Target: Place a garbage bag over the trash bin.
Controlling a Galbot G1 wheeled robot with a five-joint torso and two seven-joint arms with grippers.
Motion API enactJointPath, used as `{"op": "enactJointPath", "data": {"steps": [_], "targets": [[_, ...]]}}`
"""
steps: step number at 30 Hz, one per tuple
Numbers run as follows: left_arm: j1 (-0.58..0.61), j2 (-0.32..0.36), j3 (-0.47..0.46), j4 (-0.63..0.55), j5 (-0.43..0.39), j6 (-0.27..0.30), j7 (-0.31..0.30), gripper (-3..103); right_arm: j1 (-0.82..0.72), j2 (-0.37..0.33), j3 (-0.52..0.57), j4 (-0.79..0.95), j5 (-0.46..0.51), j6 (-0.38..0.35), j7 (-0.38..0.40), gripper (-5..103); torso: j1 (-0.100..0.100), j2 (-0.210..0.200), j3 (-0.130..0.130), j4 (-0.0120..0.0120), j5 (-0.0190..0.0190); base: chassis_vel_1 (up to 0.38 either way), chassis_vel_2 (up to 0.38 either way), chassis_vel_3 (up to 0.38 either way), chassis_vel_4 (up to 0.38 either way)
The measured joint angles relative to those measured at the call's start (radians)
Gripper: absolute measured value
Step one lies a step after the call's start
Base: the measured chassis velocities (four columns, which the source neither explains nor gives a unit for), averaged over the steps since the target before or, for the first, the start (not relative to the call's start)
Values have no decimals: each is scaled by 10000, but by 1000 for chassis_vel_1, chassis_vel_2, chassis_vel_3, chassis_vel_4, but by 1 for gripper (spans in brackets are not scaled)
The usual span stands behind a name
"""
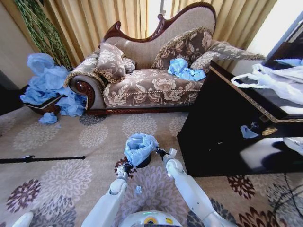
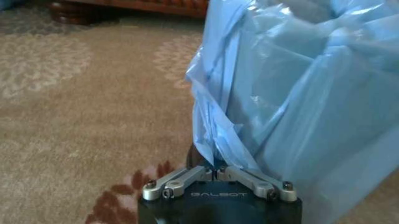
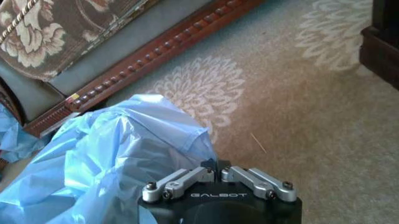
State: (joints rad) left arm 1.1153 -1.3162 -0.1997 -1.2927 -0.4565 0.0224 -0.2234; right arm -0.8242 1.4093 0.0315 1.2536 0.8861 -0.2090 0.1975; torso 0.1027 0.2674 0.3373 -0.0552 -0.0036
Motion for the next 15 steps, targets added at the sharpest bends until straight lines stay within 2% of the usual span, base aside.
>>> {"op": "enactJointPath", "data": {"steps": [7, 15], "targets": [[-392, -124, -84, 549, 121, -49, -205, 0, 113, 268, -63, -418, -273, 76, -189, 0, 1, 0, 1, 0, 1, 0, 0, 0, 0], [-604, -208, -87, 745, 298, 285, -630, 0, 196, 410, -108, -900, -639, 194, -372, 0, 1, 0, 1, 0, 2, 0, 0, 0, 0]]}}
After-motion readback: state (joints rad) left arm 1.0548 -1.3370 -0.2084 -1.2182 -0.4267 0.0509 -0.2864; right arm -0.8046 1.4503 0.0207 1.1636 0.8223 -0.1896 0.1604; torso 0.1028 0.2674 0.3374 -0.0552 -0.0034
